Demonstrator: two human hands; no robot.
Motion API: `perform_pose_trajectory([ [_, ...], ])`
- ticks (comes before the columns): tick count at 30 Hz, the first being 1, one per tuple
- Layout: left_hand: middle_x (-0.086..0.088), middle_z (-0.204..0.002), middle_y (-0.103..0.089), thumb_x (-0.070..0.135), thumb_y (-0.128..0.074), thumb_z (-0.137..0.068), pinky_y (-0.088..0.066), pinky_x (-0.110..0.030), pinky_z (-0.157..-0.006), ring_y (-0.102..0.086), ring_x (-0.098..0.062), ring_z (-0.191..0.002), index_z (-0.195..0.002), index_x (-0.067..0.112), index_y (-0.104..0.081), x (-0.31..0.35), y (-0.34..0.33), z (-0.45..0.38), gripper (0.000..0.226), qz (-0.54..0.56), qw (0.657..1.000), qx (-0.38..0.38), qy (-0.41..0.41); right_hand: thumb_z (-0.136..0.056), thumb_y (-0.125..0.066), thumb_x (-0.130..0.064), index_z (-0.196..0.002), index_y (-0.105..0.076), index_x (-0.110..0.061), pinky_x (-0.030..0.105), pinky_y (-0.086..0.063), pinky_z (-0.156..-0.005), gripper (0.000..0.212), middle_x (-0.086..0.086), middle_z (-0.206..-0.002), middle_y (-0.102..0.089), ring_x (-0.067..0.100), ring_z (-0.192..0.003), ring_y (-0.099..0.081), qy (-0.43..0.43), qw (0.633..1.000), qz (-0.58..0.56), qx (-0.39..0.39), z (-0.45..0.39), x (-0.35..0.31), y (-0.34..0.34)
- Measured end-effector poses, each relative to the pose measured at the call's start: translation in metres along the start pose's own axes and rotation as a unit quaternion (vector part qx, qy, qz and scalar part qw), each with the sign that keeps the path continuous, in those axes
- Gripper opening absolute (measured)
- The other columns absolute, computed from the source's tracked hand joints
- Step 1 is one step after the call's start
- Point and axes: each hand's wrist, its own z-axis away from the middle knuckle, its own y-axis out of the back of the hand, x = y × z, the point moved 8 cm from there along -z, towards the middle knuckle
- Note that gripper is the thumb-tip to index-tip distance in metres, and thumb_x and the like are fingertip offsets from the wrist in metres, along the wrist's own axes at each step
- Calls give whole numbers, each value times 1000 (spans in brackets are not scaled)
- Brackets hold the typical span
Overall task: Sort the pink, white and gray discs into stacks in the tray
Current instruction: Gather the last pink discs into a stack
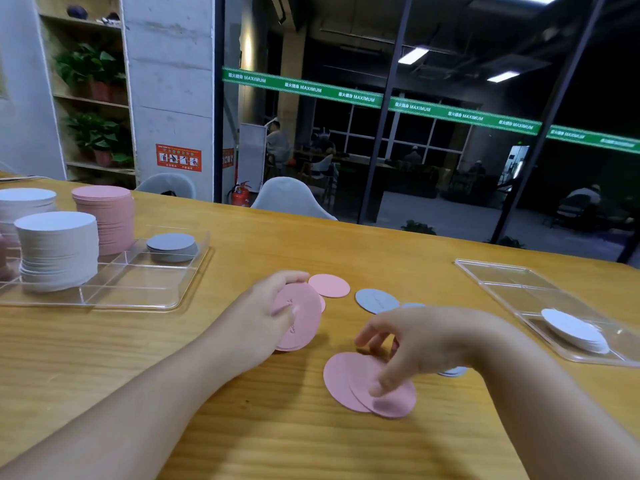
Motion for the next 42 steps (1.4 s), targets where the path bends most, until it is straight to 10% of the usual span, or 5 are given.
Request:
perform_pose_trajectory([
  [11, 14, -127, -47, 10, -50, -93, -33, -2, -79, -43, -4, -112, -126, 38, -47, 0, 2, 0, 43, -6, 1000, -2, 10, -63, -75, -58, -118, -40, -30, 31, -44, -80, 71, -12, -107, -53, 16, -97, -52, -55, 996, 66, 7, -2, -15, -10],
  [22, 15, -125, -49, 10, -50, -93, -32, -16, -88, -43, -4, -114, -125, 37, -48, -2, 2, 0, 42, -3, 1000, -1, 8, -70, -76, -44, -74, -59, -25, 23, -41, -63, 26, -12, -72, -61, 6, -66, -52, 9, 992, -64, 108, -14, 8, 11],
  [29, 21, -122, -53, 8, -44, -96, -33, -12, -93, -46, 0, -117, -114, 42, -51, -4, 0, -2, 39, 36, 999, -12, 5, -81, -72, -24, -85, -68, -14, 9, -38, -48, 11, -9, -65, -63, -5, -47, -51, 116, 915, -299, 243, -13, -2, 37],
  [38, 26, -102, -64, 23, -65, -86, -43, -9, -77, -59, 5, -97, -107, 41, -54, 6, -7, 2, 30, 80, 995, -43, -39, -84, -69, -23, -79, -63, -15, 37, -53, -66, 11, 3, -70, -68, 15, -57, -62, 133, 880, -323, 322, -18, -11, 30],
  [42, 24, -107, -58, 9, -65, -84, -38, -4, -80, -52, 9, -100, -110, 52, -44, 13, 0, 3, 54, 30, 997, -12, -64, -88, -63, -24, -76, -54, -27, 17, -47, -61, 15, -12, -72, -62, 4, -62, -58, 150, 883, -271, 352, -19, -24, 24],
])
